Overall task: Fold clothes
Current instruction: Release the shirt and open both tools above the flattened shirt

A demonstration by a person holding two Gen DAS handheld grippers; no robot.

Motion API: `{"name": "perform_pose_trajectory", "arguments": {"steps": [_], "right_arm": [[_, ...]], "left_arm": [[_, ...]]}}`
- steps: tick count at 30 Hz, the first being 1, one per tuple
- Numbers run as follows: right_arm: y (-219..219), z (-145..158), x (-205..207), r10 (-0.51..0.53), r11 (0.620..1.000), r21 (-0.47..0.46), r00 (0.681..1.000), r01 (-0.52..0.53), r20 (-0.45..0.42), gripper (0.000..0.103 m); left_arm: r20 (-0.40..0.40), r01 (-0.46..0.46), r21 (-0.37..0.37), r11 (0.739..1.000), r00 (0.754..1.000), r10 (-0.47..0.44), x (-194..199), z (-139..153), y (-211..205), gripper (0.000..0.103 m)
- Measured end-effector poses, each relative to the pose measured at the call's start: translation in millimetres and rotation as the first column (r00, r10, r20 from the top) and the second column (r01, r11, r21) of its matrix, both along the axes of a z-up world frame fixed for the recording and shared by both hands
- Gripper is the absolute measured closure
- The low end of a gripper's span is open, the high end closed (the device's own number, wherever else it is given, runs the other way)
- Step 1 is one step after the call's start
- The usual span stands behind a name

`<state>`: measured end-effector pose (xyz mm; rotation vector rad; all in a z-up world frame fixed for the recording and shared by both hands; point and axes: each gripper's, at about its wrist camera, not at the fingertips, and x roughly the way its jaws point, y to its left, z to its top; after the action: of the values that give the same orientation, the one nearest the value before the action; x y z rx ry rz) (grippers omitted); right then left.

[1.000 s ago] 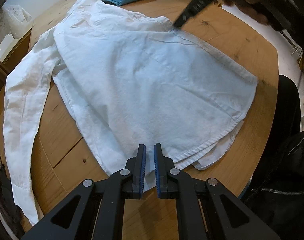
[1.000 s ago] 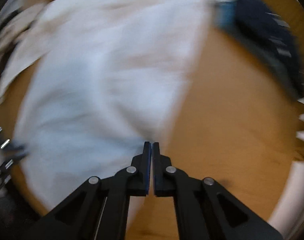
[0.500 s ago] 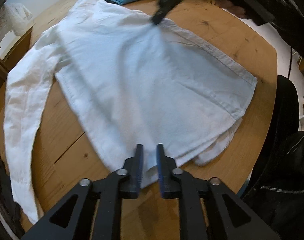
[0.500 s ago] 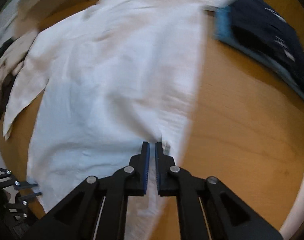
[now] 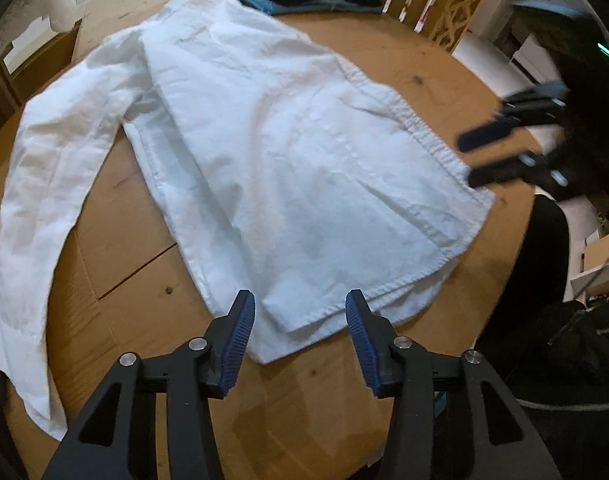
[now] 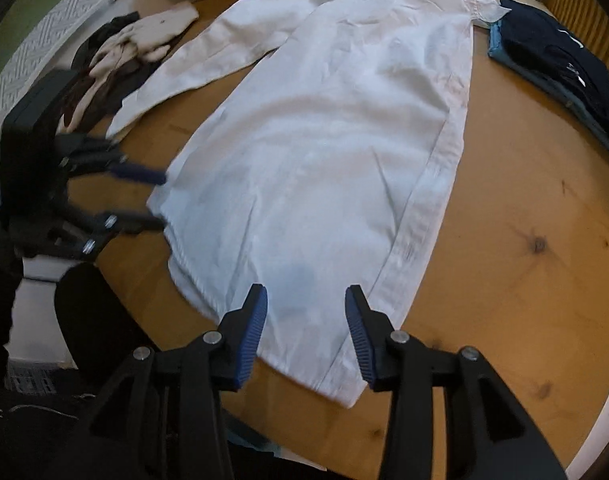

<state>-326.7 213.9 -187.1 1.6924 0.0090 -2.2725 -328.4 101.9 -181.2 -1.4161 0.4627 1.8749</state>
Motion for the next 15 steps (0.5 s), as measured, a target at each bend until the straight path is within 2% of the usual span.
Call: {"name": "perform_pose_trajectory", "arguments": {"steps": [2,4,5,6,11,15], "right_arm": [[-4.4,-4.0,10.6,0.018,1.000,0.025,1.000,-0.018,-0.002,0.063],[-2.2,-5.7,12.6,0.024,0.999,0.039,1.000,-0.024,-0.005,0.063],[-3.2,-6.0,13.1,0.026,0.999,0.043,1.000,-0.026,-0.008,0.063],[-4.1,-6.3,13.7,0.029,0.999,0.046,1.000,-0.028,-0.011,0.063],[-8.6,-7.8,16.5,0.041,0.997,0.061,0.999,-0.040,-0.025,0.063],[-12.2,-9.0,18.7,0.051,0.996,0.074,0.998,-0.049,-0.036,0.057]], "left_arm": [[0.019,-0.005,0.000,1.000,1.000,0.005,-5.2,-4.0,-5.1,0.061],[0.044,-0.007,0.024,1.000,0.999,0.005,-8.6,-8.3,-8.0,0.072],[0.054,-0.005,0.043,0.999,0.999,0.002,-9.6,-8.1,-9.5,0.091],[0.061,-0.006,0.059,0.998,0.998,0.002,-11.0,-7.7,-10.8,0.102],[0.083,-0.028,0.152,0.988,0.996,0.015,-20.4,13.1,-19.7,0.102],[0.041,-0.007,0.146,0.989,0.999,0.001,-18.7,22.7,-9.7,0.102]]}}
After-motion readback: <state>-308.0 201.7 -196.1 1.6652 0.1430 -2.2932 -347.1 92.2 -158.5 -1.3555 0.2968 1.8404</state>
